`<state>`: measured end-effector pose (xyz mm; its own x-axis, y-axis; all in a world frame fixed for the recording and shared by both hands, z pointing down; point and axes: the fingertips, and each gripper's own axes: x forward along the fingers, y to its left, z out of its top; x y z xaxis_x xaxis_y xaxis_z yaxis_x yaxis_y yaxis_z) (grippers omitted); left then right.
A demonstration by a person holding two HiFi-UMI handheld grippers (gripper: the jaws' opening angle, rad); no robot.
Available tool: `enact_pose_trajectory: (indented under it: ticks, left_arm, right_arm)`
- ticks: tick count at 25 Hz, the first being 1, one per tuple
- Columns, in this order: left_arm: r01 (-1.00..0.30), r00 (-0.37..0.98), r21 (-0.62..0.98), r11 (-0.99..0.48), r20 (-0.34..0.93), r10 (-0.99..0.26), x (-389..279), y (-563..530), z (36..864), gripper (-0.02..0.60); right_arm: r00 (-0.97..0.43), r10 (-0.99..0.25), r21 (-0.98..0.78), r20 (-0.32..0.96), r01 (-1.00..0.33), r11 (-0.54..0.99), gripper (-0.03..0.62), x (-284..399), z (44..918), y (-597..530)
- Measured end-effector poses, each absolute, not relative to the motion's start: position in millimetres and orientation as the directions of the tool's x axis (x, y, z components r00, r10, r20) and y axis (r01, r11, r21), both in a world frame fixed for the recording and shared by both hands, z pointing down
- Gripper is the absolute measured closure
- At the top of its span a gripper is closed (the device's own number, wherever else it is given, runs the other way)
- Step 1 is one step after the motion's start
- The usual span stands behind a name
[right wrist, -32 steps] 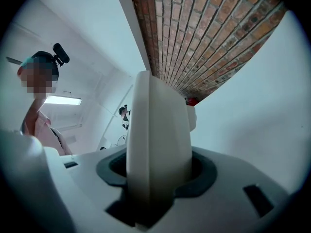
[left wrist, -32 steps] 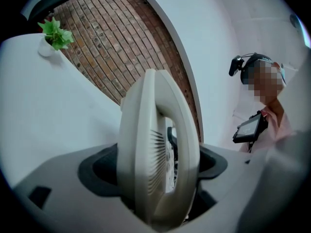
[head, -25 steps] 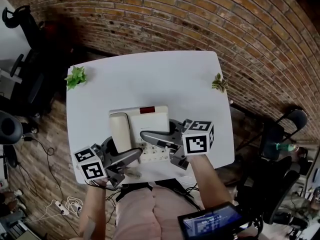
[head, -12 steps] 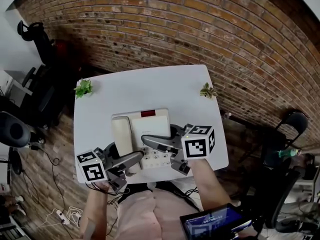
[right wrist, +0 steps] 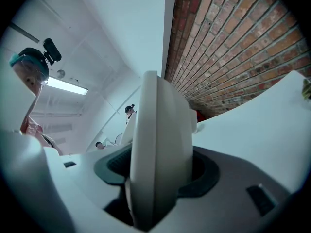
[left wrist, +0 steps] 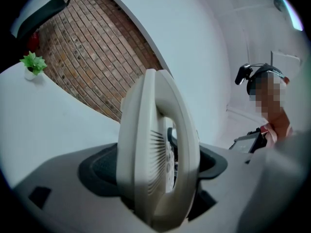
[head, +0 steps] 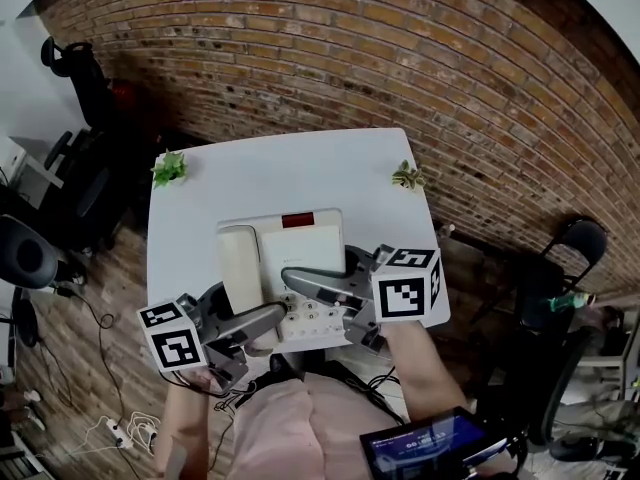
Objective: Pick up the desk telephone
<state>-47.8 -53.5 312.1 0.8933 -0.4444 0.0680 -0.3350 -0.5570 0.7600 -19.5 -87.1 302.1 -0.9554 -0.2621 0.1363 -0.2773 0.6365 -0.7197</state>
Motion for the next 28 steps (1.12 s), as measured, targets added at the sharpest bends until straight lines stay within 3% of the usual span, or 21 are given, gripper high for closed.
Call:
enact_pose_trajectory:
  ticks: [28]
  left_arm:
    - [-0.316,0.916,0.744,-0.588,0.078,-0.393,-103,2,292,0.141]
  right_arm:
    - [-0.940,-0.326,-0.707,0.099,-0.297,0.641,0.333,-73,280,-30]
